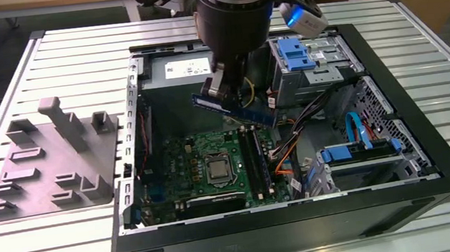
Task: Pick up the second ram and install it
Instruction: 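Insert the second ram into the second slot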
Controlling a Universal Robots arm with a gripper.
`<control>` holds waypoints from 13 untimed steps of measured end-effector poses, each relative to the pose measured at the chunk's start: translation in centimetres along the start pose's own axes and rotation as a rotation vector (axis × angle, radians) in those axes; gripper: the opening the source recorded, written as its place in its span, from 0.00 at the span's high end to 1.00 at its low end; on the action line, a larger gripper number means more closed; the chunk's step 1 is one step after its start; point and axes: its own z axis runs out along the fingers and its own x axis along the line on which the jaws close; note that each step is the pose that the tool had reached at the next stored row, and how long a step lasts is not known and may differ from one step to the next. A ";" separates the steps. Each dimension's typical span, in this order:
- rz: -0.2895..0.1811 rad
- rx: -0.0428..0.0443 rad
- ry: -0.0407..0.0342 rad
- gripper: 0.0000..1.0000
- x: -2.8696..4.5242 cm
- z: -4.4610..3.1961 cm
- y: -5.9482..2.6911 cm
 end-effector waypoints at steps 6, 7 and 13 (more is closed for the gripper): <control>0.109 0.0021 -0.0051 0.88 0.00 0.15 -0.01; 0.127 0.0024 -0.0060 0.88 0.00 0.17 -0.01; 0.237 0.0044 -0.0110 0.88 0.01 0.31 -0.01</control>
